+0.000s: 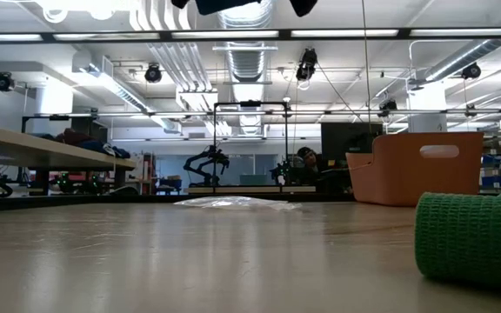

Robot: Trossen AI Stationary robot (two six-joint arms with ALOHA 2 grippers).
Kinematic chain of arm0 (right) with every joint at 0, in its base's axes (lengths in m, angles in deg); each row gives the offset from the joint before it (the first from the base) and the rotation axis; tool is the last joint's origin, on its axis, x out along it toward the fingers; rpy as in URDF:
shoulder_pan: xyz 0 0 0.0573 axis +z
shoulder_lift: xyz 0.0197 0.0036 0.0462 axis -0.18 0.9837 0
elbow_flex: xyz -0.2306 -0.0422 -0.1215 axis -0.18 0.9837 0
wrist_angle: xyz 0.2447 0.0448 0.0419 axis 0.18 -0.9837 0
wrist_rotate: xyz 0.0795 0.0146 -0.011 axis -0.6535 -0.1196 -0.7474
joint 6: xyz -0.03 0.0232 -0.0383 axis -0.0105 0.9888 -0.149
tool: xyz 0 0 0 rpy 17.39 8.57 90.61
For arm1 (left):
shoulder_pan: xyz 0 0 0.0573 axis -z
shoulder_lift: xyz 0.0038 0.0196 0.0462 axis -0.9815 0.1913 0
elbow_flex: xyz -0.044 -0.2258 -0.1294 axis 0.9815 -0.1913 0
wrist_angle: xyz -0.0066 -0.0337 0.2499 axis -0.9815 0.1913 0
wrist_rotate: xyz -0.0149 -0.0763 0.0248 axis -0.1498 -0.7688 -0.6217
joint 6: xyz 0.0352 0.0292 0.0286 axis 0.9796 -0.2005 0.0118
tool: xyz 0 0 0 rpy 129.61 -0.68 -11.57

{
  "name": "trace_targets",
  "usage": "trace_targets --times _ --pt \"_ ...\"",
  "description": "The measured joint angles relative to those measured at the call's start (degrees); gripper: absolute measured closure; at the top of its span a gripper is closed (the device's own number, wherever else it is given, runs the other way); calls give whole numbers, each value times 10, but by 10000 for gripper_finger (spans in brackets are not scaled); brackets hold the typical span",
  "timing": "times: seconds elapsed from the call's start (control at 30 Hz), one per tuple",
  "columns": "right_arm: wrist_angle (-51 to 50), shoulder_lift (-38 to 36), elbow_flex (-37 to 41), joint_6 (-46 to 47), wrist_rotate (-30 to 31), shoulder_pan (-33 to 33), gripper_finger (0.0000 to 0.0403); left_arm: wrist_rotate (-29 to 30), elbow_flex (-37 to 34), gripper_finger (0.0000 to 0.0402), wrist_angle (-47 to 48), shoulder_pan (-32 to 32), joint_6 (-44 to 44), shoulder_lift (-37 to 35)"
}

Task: Roll bandage
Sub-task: Roll the blue bandage

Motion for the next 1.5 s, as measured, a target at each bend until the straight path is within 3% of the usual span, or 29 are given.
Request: trace_targets --times 0.23,0.47,0.87,1.3,1.4,1.5 --pt "-20 5 0 33 -15 0 403 -22 -1 76 100 0 -28 -1" --pt "-23 5 0 34 -21 0 403 -107 -3 74 115 3 -28 -6" --pt "-9 4 0 40 -42 0 403 -102 -8 77 108 5 -21 -14" --pt "-14 3 -25 132 -38 -8 403 -99 -12 78 45 43 26 -26" --pt "-13 3 -33 155 -36 -17 403 -65 -29 83 -18 58 67 -20" --pt "-10 3 -40 178 -36 -26 403 8 -47 86 -63 73 122 -9"
